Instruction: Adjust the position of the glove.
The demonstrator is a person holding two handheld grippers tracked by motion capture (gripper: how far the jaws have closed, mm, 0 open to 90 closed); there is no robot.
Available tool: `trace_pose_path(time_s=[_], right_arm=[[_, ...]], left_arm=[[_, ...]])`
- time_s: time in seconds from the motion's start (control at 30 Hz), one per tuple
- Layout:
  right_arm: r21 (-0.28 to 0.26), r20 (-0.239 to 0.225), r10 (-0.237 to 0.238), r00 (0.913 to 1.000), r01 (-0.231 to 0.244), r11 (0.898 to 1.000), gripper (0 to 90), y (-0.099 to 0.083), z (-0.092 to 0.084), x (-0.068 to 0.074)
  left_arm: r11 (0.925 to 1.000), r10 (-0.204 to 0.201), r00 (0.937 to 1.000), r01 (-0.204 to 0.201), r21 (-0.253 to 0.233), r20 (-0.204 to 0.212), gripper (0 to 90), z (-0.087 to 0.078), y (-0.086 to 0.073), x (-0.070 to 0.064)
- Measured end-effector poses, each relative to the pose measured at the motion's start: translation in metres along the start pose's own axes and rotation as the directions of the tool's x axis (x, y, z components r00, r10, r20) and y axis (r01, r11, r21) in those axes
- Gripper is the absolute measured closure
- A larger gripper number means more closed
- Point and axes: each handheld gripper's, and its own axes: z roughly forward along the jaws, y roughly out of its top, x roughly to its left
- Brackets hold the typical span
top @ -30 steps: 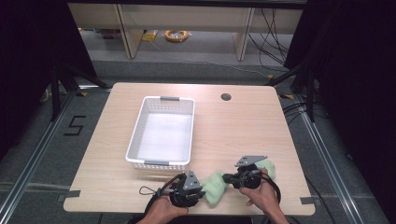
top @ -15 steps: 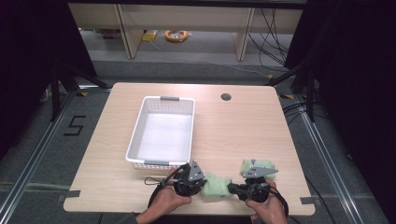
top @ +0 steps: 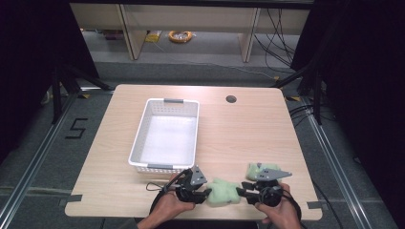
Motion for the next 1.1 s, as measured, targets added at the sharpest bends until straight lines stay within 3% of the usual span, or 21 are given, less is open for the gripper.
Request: trace_pose_path(time_s=[0.07, 0.2, 0.27, 0.3, 0.33, 0.37, 0.43, 0.47, 0.53, 0.57, 0.6, 0.63, 0.67, 0.7, 0.73, 0.83, 0.87, 0.93, 1.0, 1.07, 1.1], right_arm=[[-0.015, 0.059, -0.043, 0.9973, 0.044, 0.999, 62.5, 0.007, -0.008, -0.01], [-0.015, 0.131, -0.055, 0.9899, 0.058, 0.998, 60.8, 0.012, -0.015, -0.035], [0.009, 0.159, -0.041, 0.9865, 0.04, 0.999, 59.9, 0.013, -0.016, -0.046], [0.008, 0.179, -0.054, 0.9824, 0.053, 0.999, 59.8, 0.013, -0.016, -0.053], [0.022, 0.199, -0.043, 0.9791, 0.039, 0.999, 59.7, 0.013, -0.016, -0.057], [0.044, 0.21, -0.039, 0.9769, 0.03, 0.999, 59.3, 0.014, -0.016, -0.06], [0.054, 0.218, -0.037, 0.9752, 0.026, 0.998, 58.7, 0.015, -0.014, -0.066], [0.071, 0.219, -0.024, 0.9754, 0.008, 0.997, 57.8, 0.017, -0.013, -0.067], [0.098, 0.231, -0.038, 0.9722, 0.016, 0.995, 57.7, 0.018, -0.01, -0.07], [0.101, 0.237, -0.054, 0.97, 0.031, 0.994, 57.7, 0.018, -0.009, -0.071], [0.112, 0.239, -0.073, 0.9684, 0.047, 0.993, 57.8, 0.019, -0.007, -0.073], [0.115, 0.232, -0.063, 0.9706, 0.037, 0.993, 57.8, 0.019, -0.005, -0.074], [0.12, 0.23, -0.067, 0.9708, 0.041, 0.992, 57.5, 0.019, -0.003, -0.075], [0.129, 0.224, -0.068, 0.9722, 0.04, 0.991, 56.6, 0.019, -0.001, -0.077], [0.091, 0.225, -0.063, 0.9724, 0.044, 0.995, 56.7, 0.017, 0.005, -0.079], [0.165, 0.206, -0.024, 0.9782, -0.011, 0.986, 56.0, 0.016, 0.008, -0.081], [0.149, 0.198, -0.019, 0.9799, -0.011, 0.989, 56.0, 0.014, 0.012, -0.083], [0.153, 0.187, -0.027, 0.982, -0.001, 0.988, 59.5, 0.011, 0.014, -0.087], [0.155, 0.185, -0.028, 0.9822, -0.001, 0.988, 70.0, 0.01, 0.014, -0.089], [0.145, 0.181, -0.031, 0.983, 0.005, 0.989, 76.8, 0.009, 0.014, -0.09], [0.164, 0.181, -0.032, 0.983, 0.003, 0.986, 80.0, 0.01, 0.013, -0.09]], left_arm=[[0.9999, -0.014, 0.9999, 0.014, -0.007, 0.002, 51.6, -0.004, 0.001, -0.002], [0.9992, -0.036, 0.9994, 0.036, -0.017, -0.003, 46.6, -0.015, -0.001, -0.005], [0.9992, -0.026, 0.9997, 0.026, -0.031, -0.001, 45.4, -0.022, -0.002, -0.006], [0.9978, -0.055, 0.9984, 0.055, -0.038, 0.01, 45.0, -0.024, -0.004, -0.008], [0.9985, -0.039, 0.9992, 0.039, -0.039, 0.004, 44.5, -0.027, -0.006, -0.007], [0.997, -0.065, 0.9978, 0.065, -0.041, 0.013, 43.7, -0.029, -0.008, -0.009], [0.9985, -0.044, 0.999, 0.044, -0.032, 0.007, 40.9, -0.031, -0.01, -0.008], [0.997, -0.069, 0.9974, 0.07, -0.034, 0.019, 39.5, -0.034, -0.014, -0.011], [0.9969, -0.073, 0.997, 0.074, -0.028, 0.027, 38.5, -0.038, -0.018, -0.013], [0.9949, -0.096, 0.9949, 0.096, -0.028, 0.031, 37.9, -0.038, -0.02, -0.014], [0.9956, -0.086, 0.9954, 0.088, -0.032, 0.041, 37.5, -0.04, -0.021, -0.014], [0.994, -0.102, 0.9941, 0.103, -0.036, 0.038, 37.1, -0.04, -0.022, -0.015], [0.9959, -0.086, 0.9957, 0.087, -0.027, 0.034, 36.6, -0.041, -0.023, -0.014], [0.9935, -0.108, 0.9931, 0.109, -0.03, 0.045, 36.1, -0.04, -0.024, -0.015], [0.9933, -0.111, 0.9926, 0.112, -0.028, 0.049, 35.9, -0.04, -0.025, -0.015], [0.9948, -0.098, 0.994, 0.099, -0.022, 0.049, 35.8, -0.04, -0.026, -0.013], [0.9936, -0.11, 0.9932, 0.111, -0.021, 0.038, 35.8, -0.04, -0.026, -0.013], [0.9917, -0.124, 0.991, 0.125, -0.029, 0.051, 35.9, -0.039, -0.026, -0.014], [0.9941, -0.106, 0.9934, 0.107, -0.016, 0.043, 35.8, -0.038, -0.027, -0.012], [0.9921, -0.122, 0.9911, 0.124, -0.024, 0.053, 35.7, -0.037, -0.027, -0.013], [0.9936, -0.111, 0.9924, 0.112, -0.014, 0.054, 35.7, -0.038, -0.027, -0.013]])
